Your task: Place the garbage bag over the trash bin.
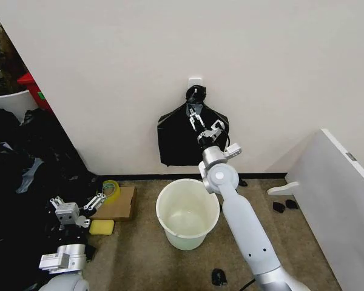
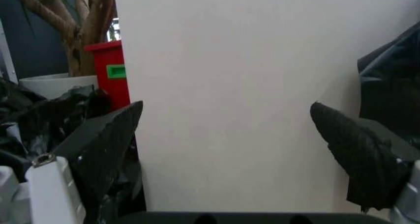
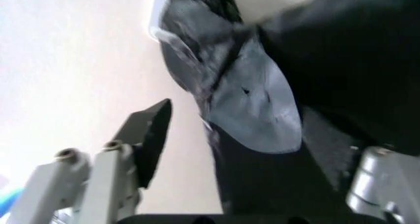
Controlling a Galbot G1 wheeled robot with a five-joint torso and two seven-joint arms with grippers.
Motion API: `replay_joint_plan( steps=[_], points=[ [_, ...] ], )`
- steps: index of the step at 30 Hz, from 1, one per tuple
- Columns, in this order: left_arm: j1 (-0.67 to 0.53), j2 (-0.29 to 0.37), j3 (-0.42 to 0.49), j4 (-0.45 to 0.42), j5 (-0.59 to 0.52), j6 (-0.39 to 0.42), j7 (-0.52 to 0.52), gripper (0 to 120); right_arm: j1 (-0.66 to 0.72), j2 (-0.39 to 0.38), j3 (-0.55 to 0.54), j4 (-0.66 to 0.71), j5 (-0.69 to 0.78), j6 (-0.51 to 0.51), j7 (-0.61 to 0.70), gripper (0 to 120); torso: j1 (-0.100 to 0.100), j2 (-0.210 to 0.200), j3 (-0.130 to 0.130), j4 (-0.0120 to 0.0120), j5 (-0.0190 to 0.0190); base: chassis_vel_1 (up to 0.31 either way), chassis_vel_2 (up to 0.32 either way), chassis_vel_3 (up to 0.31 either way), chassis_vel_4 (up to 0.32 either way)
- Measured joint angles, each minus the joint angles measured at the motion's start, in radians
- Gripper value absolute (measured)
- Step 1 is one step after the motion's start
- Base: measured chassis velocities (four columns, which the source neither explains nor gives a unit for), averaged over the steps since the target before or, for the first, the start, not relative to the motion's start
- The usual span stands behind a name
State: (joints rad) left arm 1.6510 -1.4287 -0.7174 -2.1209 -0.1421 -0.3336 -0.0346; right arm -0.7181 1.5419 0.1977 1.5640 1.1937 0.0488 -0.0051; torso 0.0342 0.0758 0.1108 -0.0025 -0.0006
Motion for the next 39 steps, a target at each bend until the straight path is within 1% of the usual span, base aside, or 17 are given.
replay_joint_plan(
  steps=[2, 3, 4, 7, 8, 10, 11, 12, 14, 15, 16, 18, 26, 30, 33, 35, 39],
  points=[
    [-0.002, 0.000, 0.000, 0.003, 0.000, 0.000, -0.001, 100, 0.002, 0.002, 0.006, 0.000, 0.004, 0.011, -0.016, 57, 0.000, 0.000, 0.000, -0.0001, 0.0000, 0.000, 0.000, 0.000, 0.000],
    [-0.002, 0.000, 0.000, 0.003, 0.000, 0.000, -0.001, 100, 0.002, 0.002, 0.006, 0.000, 0.004, 0.011, -0.016, 57, 0.000, 0.000, 0.000, -0.0001, 0.0000, 0.000, 0.000, 0.000, 0.000],
    [-0.004, 0.000, 0.000, 0.005, 0.000, 0.000, -0.002, 100, 0.002, 0.002, 0.009, 0.000, 0.004, 0.014, -0.020, 50, 0.000, 0.000, 0.000, 0.0000, 0.0000, 0.000, 0.000, 0.000, 0.000],
    [-0.007, -0.001, 0.005, 0.011, 0.000, 0.000, -0.003, 100, -0.002, 0.000, 0.011, 0.000, 0.001, 0.021, -0.033, 37, 0.000, 0.000, 0.000, 0.0000, 0.0000, 0.000, 0.000, 0.000, 0.000],
    [-0.007, -0.001, 0.005, 0.011, 0.000, 0.000, -0.003, 100, -0.002, 0.000, 0.011, 0.000, 0.001, 0.021, -0.033, 37, 0.000, 0.000, 0.000, 0.0000, 0.0000, 0.000, 0.000, 0.000, 0.000],
    [-0.009, -0.001, 0.007, 0.014, 0.001, -0.001, -0.004, 100, -0.006, -0.004, 0.011, 0.000, -0.006, 0.025, -0.042, 27, 0.000, 0.000, 0.000, -0.0001, 0.0000, 0.000, 0.000, 0.000, 0.000],
    [-0.009, -0.001, 0.007, 0.014, 0.001, -0.001, -0.004, 100, -0.006, -0.004, 0.011, 0.000, -0.006, 0.025, -0.042, 27, 0.000, 0.000, 0.000, -0.0001, 0.0000, 0.000, 0.000, 0.000, 0.000],
    [-0.010, -0.002, 0.008, 0.016, 0.001, -0.002, -0.004, 100, -0.007, -0.005, 0.012, -0.001, -0.012, 0.027, -0.046, 20, 0.000, 0.000, 0.000, -0.0001, 0.0000, 0.000, 0.000, 0.000, 0.000],
    [-0.011, -0.002, 0.009, 0.017, 0.001, -0.003, -0.005, 100, -0.009, -0.007, 0.012, -0.003, -0.021, 0.030, -0.051, 14, 0.000, 0.000, 0.000, 0.0000, 0.0001, 0.000, 0.000, 0.000, 0.000],
    [-0.011, -0.002, 0.009, 0.017, 0.001, -0.003, -0.005, 100, -0.009, -0.007, 0.012, -0.003, -0.021, 0.030, -0.051, 14, 0.000, 0.000, 0.000, 0.0000, 0.0001, 0.000, 0.000, 0.000, 0.000],
    [-0.011, -0.004, 0.010, 0.017, 0.002, -0.003, -0.007, 100, -0.013, -0.010, 0.011, -0.003, -0.028, 0.034, -0.056, 6, 0.000, 0.000, 0.000, 0.0000, 0.0000, 0.000, 0.000, 0.000, 0.000],
    [-0.011, -0.006, 0.011, 0.017, 0.004, -0.004, -0.008, 100, -0.020, -0.015, 0.010, -0.003, -0.034, 0.037, -0.062, 0, 0.000, 0.000, 0.000, -0.0001, 0.0001, 0.000, 0.000, 0.000, 0.000],
    [-0.007, -0.012, 0.012, 0.015, 0.012, -0.006, -0.018, 100, -0.071, -0.046, -0.010, 0.043, -0.040, 0.047, -0.078, 0, 0.000, 0.000, 0.000, 0.0000, 0.0000, 0.000, 0.000, 0.000, 0.000],
    [-0.001, -0.013, 0.010, 0.006, 0.013, -0.006, -0.019, 100, -0.156, -0.096, -0.050, 0.125, -0.043, 0.055, -0.088, 0, 0.000, 0.000, 0.000, 0.0000, 0.0002, 0.000, 0.000, 0.000, 0.000],
    [0.004, -0.012, 0.005, -0.003, 0.013, -0.007, -0.019, 100, -0.251, -0.159, -0.097, 0.200, -0.072, 0.062, -0.108, 0, 0.000, 0.000, 0.000, -0.0001, 0.0003, 0.000, 0.000, 0.000, 0.000],
    [0.005, -0.011, 0.004, -0.005, 0.013, -0.008, -0.019, 100, -0.271, -0.172, -0.106, 0.217, -0.084, 0.064, -0.114, 0, 0.000, 0.000, 0.000, -0.0002, 0.0003, 0.000, 0.000, 0.000, 0.000],
    [0.016, -0.011, 0.003, -0.018, 0.016, -0.016, -0.021, 100, -0.362, -0.230, -0.137, 0.274, -0.163, 0.078, -0.150, 0, 0.000, 0.000, 0.000, -0.0001, 0.0003, 0.000, 0.000, 0.000, 0.000]
  ],
)
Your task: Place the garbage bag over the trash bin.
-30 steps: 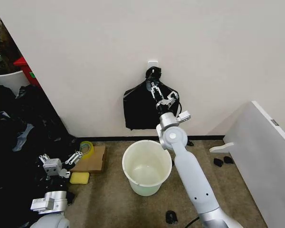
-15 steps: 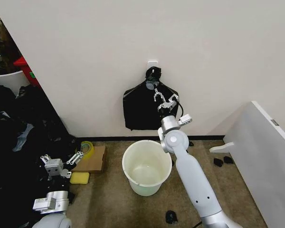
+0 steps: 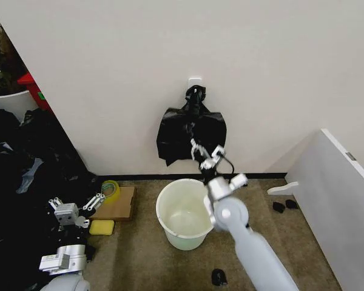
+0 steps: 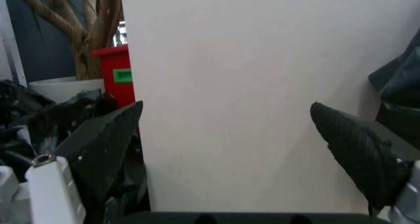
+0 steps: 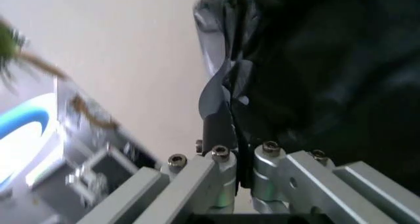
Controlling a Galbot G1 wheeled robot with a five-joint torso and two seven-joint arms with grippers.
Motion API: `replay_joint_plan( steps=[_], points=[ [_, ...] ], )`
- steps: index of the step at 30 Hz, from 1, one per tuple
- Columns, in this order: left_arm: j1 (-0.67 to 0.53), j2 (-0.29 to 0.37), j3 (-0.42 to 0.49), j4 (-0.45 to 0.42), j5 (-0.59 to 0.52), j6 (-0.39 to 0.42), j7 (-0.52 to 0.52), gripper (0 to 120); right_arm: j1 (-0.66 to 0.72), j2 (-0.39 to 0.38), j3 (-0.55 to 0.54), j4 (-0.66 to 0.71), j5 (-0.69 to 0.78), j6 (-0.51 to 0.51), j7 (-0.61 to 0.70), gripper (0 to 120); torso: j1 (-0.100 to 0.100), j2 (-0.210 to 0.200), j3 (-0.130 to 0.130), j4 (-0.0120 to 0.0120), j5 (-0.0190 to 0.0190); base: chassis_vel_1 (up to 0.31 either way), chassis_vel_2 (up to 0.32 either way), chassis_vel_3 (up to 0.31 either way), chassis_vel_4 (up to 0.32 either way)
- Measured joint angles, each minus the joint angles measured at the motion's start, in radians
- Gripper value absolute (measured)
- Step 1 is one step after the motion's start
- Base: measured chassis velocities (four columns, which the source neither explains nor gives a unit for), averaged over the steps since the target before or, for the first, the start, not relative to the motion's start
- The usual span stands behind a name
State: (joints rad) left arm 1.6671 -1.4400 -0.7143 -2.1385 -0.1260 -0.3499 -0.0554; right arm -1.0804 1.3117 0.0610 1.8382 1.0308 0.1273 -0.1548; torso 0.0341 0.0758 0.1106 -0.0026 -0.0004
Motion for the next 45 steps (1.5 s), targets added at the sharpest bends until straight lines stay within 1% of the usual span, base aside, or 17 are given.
replay_joint_plan(
  steps=[2, 3, 4, 5, 6, 8, 10, 12, 16, 17, 19, 30, 40, 45],
  points=[
    [0.007, -0.001, 0.000, -0.009, 0.003, -0.003, -0.001, 100, -0.048, -0.031, -0.007, 0.005, -0.061, 0.010, -0.031, 0, 0.000, 0.000, 0.000, 0.0001, -0.0001, 0.000, 0.000, 0.000, 0.000],
    [0.007, -0.001, 0.000, -0.009, 0.003, -0.003, -0.001, 100, -0.048, -0.031, -0.007, 0.005, -0.061, 0.010, -0.031, 0, 0.000, 0.000, 0.000, 0.0001, -0.0001, 0.000, 0.000, 0.000, 0.000],
    [0.010, 0.000, 0.000, -0.015, 0.003, -0.004, -0.001, 100, -0.078, -0.053, -0.013, 0.004, -0.105, 0.021, -0.054, 0, 0.000, 0.000, 0.000, 0.0000, 0.0000, 0.000, 0.000, 0.000, 0.000],
    [0.011, 0.000, 0.000, -0.017, 0.003, -0.005, -0.001, 100, -0.085, -0.058, -0.013, 0.002, -0.116, 0.025, -0.061, 0, 0.000, 0.000, 0.000, 0.0000, 0.0000, 0.000, 0.000, 0.000, 0.000],
    [0.014, 0.000, 0.000, -0.023, 0.003, -0.006, -0.001, 100, -0.113, -0.075, -0.016, -0.010, -0.154, 0.040, -0.092, 0, 0.000, 0.000, 0.000, 0.0000, -0.0002, 0.000, 0.000, 0.000, 0.000],
    [0.016, 0.000, 0.000, -0.025, 0.003, -0.007, -0.001, 100, -0.125, -0.082, -0.017, -0.016, -0.173, 0.047, -0.109, 0, 0.000, 0.000, 0.000, -0.0002, 0.0000, 0.000, 0.000, 0.000, 0.000],
    [0.022, 0.000, 0.000, -0.034, 0.004, -0.008, -0.001, 100, -0.156, -0.094, -0.015, -0.033, -0.222, 0.067, -0.163, 0, 0.000, 0.000, 0.000, 0.0001, -0.0002, 0.000, 0.000, 0.000, 0.000],
    [0.024, 0.000, 0.000, -0.036, 0.004, -0.008, -0.001, 100, -0.162, -0.095, -0.014, -0.035, -0.229, 0.070, -0.172, 0, 0.000, 0.000, 0.000, 0.0000, -0.0001, 0.000, 0.000, 0.000, 0.000],
    [0.037, -0.002, -0.001, -0.058, 0.008, -0.010, -0.002, 100, -0.189, -0.093, 0.008, -0.077, -0.290, 0.110, -0.279, 0, 0.000, 0.000, 0.000, 0.0001, -0.0001, 0.000, 0.000, 0.000, 0.000],
    [0.037, -0.002, -0.001, -0.058, 0.008, -0.010, -0.002, 100, -0.189, -0.093, 0.008, -0.077, -0.290, 0.110, -0.279, 0, 0.000, 0.000, 0.000, 0.0001, -0.0001, 0.000, 0.000, 0.000, 0.000],
    [0.042, 0.000, -0.006, -0.066, 0.008, -0.010, -0.002, 100, -0.196, -0.091, 0.015, -0.098, -0.303, 0.124, -0.331, 0, 0.000, 0.000, 0.000, 0.0001, -0.0002, 0.000, 0.000, 0.000, 0.000],
    [0.040, 0.001, -0.009, -0.063, 0.008, -0.011, -0.002, 100, -0.188, -0.069, 0.035, -0.085, -0.286, 0.133, -0.356, 0, 0.000, 0.000, 0.000, 0.0002, -0.0004, 0.000, 0.000, 0.000, 0.000],
    [0.026, 0.021, -0.014, -0.041, 0.005, -0.011, -0.002, 100, -0.234, -0.070, 0.034, -0.022, -0.316, 0.157, -0.386, 0, 0.000, 0.000, 0.000, -0.0001, -0.0004, 0.000, 0.000, 0.000, 0.000],
    [0.020, 0.057, -0.028, -0.023, -0.001, -0.021, 0.006, 100, -0.251, -0.059, 0.039, 0.065, -0.378, 0.178, -0.462, 0, 0.000, 0.000, 0.000, 0.0002, -0.0004, 0.000, 0.000, 0.000, 0.000]
  ],
)
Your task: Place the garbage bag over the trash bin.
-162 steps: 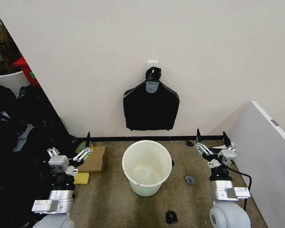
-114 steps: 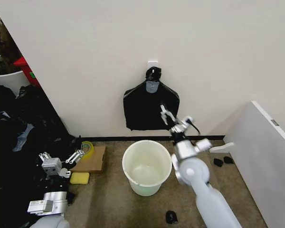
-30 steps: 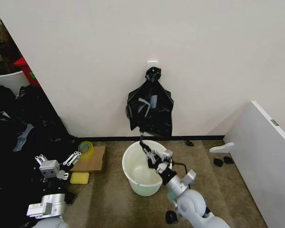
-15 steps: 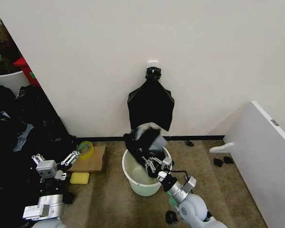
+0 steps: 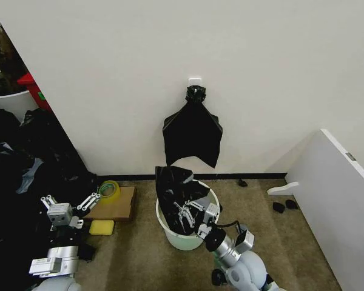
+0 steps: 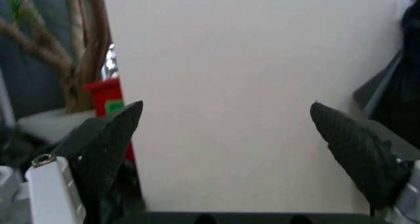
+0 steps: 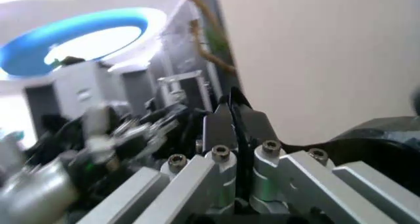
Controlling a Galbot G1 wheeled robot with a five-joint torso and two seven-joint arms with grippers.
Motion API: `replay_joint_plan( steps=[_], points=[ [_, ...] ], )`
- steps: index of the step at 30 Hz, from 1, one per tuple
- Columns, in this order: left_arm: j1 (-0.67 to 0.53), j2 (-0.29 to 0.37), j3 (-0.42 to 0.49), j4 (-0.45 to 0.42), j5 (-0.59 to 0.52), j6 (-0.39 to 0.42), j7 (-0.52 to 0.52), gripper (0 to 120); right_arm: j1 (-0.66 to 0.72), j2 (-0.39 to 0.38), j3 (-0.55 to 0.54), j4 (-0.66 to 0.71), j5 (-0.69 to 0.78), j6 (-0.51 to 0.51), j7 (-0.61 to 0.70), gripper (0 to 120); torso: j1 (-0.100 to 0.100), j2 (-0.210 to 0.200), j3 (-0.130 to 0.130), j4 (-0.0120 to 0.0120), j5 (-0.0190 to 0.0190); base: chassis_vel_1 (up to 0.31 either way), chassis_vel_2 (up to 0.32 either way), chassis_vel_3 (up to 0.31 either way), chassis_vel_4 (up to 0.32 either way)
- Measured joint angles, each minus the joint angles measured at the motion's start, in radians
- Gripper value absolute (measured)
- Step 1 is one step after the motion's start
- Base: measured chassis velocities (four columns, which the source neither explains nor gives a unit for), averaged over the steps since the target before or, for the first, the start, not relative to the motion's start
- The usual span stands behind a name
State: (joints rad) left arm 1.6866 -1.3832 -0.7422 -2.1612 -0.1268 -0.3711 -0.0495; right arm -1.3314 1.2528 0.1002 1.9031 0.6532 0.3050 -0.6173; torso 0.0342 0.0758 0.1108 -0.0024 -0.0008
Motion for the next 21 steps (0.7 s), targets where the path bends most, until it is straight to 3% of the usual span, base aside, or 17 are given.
replay_joint_plan(
  steps=[5, 6, 8, 9, 13, 14, 18, 19, 21],
  points=[
    [-0.026, 0.080, -0.033, 0.011, -0.074, -0.043, 0.054, 100, -0.028, -0.008, 0.025, 0.026, -0.085, 0.029, -0.112, 0, 0.000, 0.000, 0.000, -0.0003, 0.0001, 0.000, 0.000, 0.000, 0.000],
    [-0.036, 0.112, -0.045, 0.022, -0.107, -0.059, 0.082, 100, -0.044, -0.009, 0.024, 0.023, -0.120, 0.045, -0.142, 0, 0.000, 0.000, 0.000, 0.0001, -0.0001, 0.000, 0.000, 0.000, 0.000],
    [-0.090, 0.242, -0.087, 0.083, -0.198, -0.129, 0.217, 100, -0.081, 0.001, 0.004, -0.030, -0.236, 0.101, -0.238, 0, 0.000, 0.000, 0.000, -0.0002, 0.0001, 0.000, 0.000, 0.000, 0.000],
    [-0.090, 0.242, -0.087, 0.083, -0.198, -0.129, 0.217, 100, -0.081, 0.001, 0.004, -0.030, -0.236, 0.101, -0.238, 0, 0.000, 0.000, 0.000, -0.0002, 0.0001, 0.000, 0.000, 0.000, 0.000],
    [-0.195, 0.416, -0.111, 0.179, -0.271, -0.201, 0.529, 100, -0.086, 0.022, -0.033, -0.105, -0.333, 0.138, -0.272, 0, 0.000, 0.000, 0.000, -0.0003, -0.0001, 0.000, 0.000, 0.000, 0.000],
    [-0.195, 0.416, -0.111, 0.179, -0.271, -0.201, 0.529, 100, -0.086, 0.022, -0.033, -0.105, -0.333, 0.138, -0.272, 0, 0.000, 0.000, 0.000, -0.0003, -0.0001, 0.000, 0.000, 0.000, 0.000],
    [-0.264, 0.527, -0.112, 0.203, -0.317, -0.187, 0.850, 100, -0.075, 0.037, -0.051, -0.133, -0.357, 0.140, -0.273, 0, 0.000, 0.000, 0.000, -0.0001, -0.0001, 0.000, 0.000, 0.000, 0.000],
    [-0.264, 0.527, -0.112, 0.203, -0.317, -0.187, 0.850, 100, -0.075, 0.037, -0.051, -0.133, -0.357, 0.140, -0.273, 0, 0.000, 0.000, 0.000, -0.0001, -0.0001, 0.000, 0.000, 0.000, 0.000],
    [-0.284, 0.560, -0.108, 0.192, -0.327, -0.157, 0.963, 100, -0.072, 0.040, -0.053, -0.139, -0.361, 0.139, -0.273, 0, 0.000, 0.000, 0.000, 0.0000, -0.0001, 0.000, 0.000, 0.000, 0.000]
  ],
)
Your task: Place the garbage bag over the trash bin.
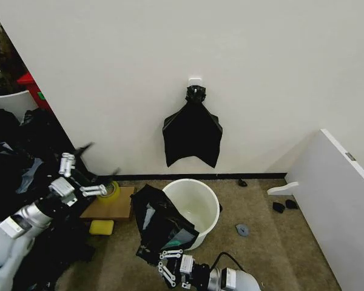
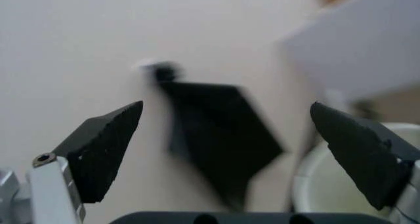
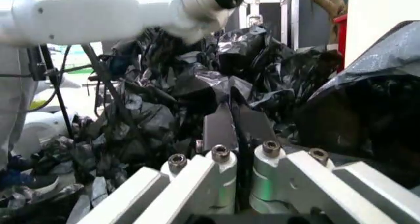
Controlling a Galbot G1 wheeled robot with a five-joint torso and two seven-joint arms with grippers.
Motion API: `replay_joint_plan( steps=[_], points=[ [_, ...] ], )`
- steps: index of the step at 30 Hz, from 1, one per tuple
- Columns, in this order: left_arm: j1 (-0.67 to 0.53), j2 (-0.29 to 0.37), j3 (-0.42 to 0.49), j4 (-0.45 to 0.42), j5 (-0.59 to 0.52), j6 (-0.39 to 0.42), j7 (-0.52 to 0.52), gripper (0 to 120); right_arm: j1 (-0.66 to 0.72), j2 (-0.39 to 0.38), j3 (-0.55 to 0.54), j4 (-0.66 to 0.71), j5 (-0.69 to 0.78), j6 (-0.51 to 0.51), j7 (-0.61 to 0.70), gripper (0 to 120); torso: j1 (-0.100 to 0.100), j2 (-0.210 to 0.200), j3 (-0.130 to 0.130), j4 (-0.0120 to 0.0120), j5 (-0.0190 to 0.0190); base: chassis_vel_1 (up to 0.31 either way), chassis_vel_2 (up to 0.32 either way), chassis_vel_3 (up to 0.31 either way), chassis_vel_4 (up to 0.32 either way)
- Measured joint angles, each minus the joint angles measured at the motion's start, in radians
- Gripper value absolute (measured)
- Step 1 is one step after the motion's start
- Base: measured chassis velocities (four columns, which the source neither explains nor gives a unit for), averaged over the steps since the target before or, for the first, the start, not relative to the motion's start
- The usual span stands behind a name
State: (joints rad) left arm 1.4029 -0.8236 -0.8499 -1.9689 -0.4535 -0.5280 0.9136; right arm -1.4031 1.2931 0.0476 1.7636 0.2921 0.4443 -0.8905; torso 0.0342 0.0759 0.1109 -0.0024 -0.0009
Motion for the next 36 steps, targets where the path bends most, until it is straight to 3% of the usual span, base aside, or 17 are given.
replay_joint_plan(
  steps=[4, 9, 11, 16, 21, 25, 29, 33, 36],
  points=[
    [-0.021, 0.061, 0.005, -0.047, 0.002, 0.076, 0.162, 100, 0.018, 0.002, -0.024, -0.017, -0.002, -0.005, 0.001, 0, 0.000, 0.000, 0.000, -0.0002, -0.0001, 0.000, 0.000, 0.000, 0.000],
    [-0.041, 0.133, 0.020, -0.080, 0.002, 0.138, 0.222, 100, 0.043, 0.001, -0.055, -0.035, -0.004, -0.009, 0.003, 0, 0.000, 0.000, 0.000, -0.0001, -0.0002, 0.000, 0.000, 0.000, 0.000],
    [-0.055, 0.204, 0.031, -0.098, 0.004, 0.183, 0.257, 100, 0.071, -0.001, -0.086, -0.053, -0.003, -0.015, 0.008, 0, 0.000, 0.000, 0.000, 0.0003, 0.0005, 0.000, 0.000, 0.000, 0.000],
    [-0.099, 0.294, 0.070, -0.077, 0.013, 0.232, 0.333, 100, 0.088, 0.004, -0.105, -0.070, -0.005, -0.021, 0.011, 0, 0.000, 0.000, 0.000, -0.0004, 0.0003, 0.000, 0.000, 0.000, 0.000],
    [-0.102, 0.297, 0.074, -0.072, 0.021, 0.235, 0.364, 100, 0.097, 0.012, -0.113, -0.077, -0.008, -0.025, 0.011, 0, 0.000, 0.000, 0.000, 0.0001, 0.0002, 0.000, 0.000, 0.000, 0.000],
    [-0.085, 0.261, 0.090, -0.094, 0.053, 0.222, 0.345, 100, 0.098, 0.020, -0.116, -0.079, -0.014, -0.027, 0.010, 0, 0.000, 0.000, 0.000, -0.0001, 0.0003, 0.000, 0.000, 0.000, 0.000],
    [-0.077, 0.217, 0.109, -0.114, 0.121, 0.196, 0.331, 100, 0.095, 0.023, -0.116, -0.079, -0.017, -0.029, 0.009, 0, 0.000, 0.000, 0.000, 0.0000, 0.0001, 0.000, 0.000, 0.000, 0.000],
    [-0.089, 0.184, 0.129, -0.113, 0.284, 0.152, 0.342, 100, 0.088, 0.027, -0.110, -0.077, -0.023, -0.033, 0.008, 0, 0.000, 0.000, 0.000, -0.0001, 0.0004, 0.000, 0.000, 0.000, 0.000],
    [-0.090, 0.176, 0.144, -0.109, 0.307, 0.149, 0.342, 100, 0.086, 0.031, -0.109, -0.077, -0.027, -0.033, 0.007, 0, 0.000, 0.000, 0.000, -0.0001, 0.0005, 0.000, 0.000, 0.000, 0.000]
  ],
)
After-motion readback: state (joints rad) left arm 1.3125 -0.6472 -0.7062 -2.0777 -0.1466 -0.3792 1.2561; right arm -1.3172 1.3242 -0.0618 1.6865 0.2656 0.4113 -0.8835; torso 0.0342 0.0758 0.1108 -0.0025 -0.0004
